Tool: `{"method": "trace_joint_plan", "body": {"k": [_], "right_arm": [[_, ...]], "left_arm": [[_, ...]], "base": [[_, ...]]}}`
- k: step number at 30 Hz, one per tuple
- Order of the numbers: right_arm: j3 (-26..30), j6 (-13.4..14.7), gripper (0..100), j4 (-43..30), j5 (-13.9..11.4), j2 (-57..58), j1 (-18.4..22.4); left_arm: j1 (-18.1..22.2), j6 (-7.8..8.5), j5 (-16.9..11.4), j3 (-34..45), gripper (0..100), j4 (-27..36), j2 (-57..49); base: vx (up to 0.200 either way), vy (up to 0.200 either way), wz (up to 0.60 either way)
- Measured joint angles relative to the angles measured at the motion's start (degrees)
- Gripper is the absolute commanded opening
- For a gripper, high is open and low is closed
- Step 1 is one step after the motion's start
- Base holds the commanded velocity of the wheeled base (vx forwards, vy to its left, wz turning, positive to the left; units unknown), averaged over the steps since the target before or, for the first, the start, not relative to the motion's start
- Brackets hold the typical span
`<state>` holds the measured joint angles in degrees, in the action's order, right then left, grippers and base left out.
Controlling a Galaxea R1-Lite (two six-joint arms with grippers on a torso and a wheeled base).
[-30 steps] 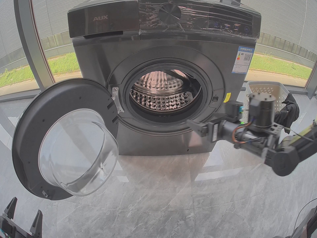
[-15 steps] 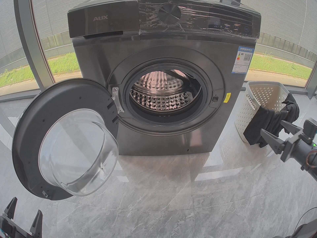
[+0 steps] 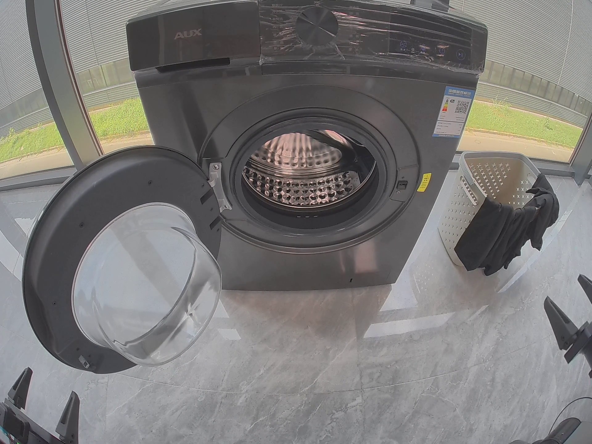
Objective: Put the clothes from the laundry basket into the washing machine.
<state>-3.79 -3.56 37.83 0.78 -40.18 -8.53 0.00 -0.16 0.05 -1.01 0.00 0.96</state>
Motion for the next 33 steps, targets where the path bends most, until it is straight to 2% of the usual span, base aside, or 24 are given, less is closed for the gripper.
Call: {"method": "trace_joint_plan", "body": {"k": [4,14,19,22,24,26,28,30,33], "right_arm": [[1.7,0.0,100,-4.7,-0.1,6.7,0.5],[2.8,-0.1,100,-25.5,-0.9,26.1,2.6],[2.8,0.1,100,-33.3,-2.6,33.9,5.6],[2.8,0.3,100,-34.3,-3.8,36.4,7.2],[2.8,0.4,100,-34.3,-3.0,37.4,7.6],[2.8,0.9,100,-34.4,-0.6,38.2,7.8],[2.8,2.8,100,-34.9,0.9,38.6,7.9],[2.8,4.6,100,-36.7,0.9,38.9,7.9],[2.8,5.0,100,-38.7,0.2,39.3,8.0]], "left_arm": [[0.0,0.00,0.0,0.0,100,0.0,0.0],[0.0,0.05,0.0,0.0,100,0.0,0.0],[0.0,0.06,0.0,0.0,100,0.0,0.0],[0.0,0.02,0.0,0.0,100,0.0,0.0],[0.0,0.02,0.0,0.0,100,0.0,0.0],[0.0,0.02,0.0,0.0,100,0.0,0.0],[0.0,0.00,0.0,0.0,100,0.0,0.0],[0.0,0.02,0.0,0.0,100,0.0,0.0],[0.0,0.00,0.0,0.0,100,0.0,0.0]], "base": [[0.000,0.000,0.00],[0.000,0.000,0.00],[0.000,0.000,0.00],[0.000,0.000,0.00],[0.000,0.000,0.00],[0.000,0.000,0.00],[0.000,0.000,0.00],[0.000,0.000,0.00],[0.000,0.000,0.00]]}}
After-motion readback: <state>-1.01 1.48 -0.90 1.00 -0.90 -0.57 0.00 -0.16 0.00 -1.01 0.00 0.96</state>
